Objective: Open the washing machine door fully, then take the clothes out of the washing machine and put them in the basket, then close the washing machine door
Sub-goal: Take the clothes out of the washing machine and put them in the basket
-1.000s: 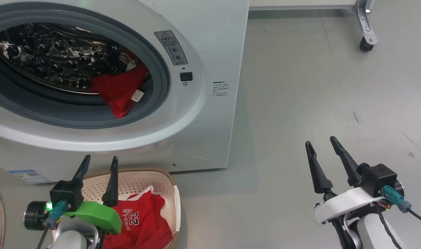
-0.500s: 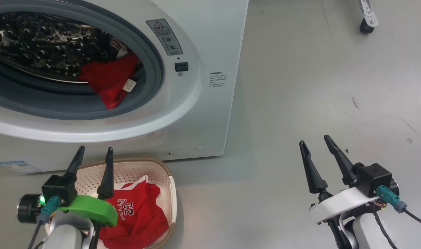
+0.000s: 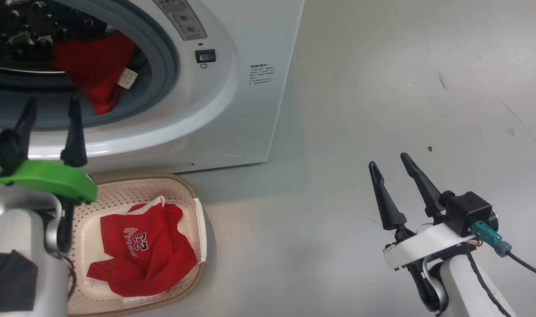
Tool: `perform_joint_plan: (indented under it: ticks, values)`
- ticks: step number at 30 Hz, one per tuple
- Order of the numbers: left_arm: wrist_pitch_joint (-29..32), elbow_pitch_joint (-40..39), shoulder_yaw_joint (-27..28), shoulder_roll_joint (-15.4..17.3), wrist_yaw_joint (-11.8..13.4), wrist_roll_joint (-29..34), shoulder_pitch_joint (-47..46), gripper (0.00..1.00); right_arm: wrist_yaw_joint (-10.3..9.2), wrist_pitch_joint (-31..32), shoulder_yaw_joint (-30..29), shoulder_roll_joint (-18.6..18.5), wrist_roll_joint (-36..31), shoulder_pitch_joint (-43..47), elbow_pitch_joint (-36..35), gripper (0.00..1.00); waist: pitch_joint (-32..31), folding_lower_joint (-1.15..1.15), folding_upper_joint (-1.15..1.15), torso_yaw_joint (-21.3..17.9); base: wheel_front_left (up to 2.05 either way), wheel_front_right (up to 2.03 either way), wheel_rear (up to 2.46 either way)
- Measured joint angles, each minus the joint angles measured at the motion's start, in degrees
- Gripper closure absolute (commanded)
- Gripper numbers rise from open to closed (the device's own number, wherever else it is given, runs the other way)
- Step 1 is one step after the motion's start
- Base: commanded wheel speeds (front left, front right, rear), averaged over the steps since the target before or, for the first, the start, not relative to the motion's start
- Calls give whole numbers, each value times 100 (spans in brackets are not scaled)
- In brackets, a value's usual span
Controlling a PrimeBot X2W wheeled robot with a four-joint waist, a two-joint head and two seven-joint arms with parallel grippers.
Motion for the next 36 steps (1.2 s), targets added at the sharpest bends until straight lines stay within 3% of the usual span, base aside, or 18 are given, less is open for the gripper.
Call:
perform_joint_plan:
  ticks: [9,27,36]
  values:
    - [862,268,3,379,-63,-64,-930,0,0,0,104,33,68,-238,-2,0,452,0,0,-353,0,0,0]
    - [2359,1235,-175,515,-124,-380,-2332,0,0,0,131,54,85,-550,-20,0,968,0,0,-700,0,0,0]
    - [2684,1681,-73,599,-102,-404,-2885,0,0,0,205,75,86,-672,-22,0,1172,0,0,-817,0,0,0]
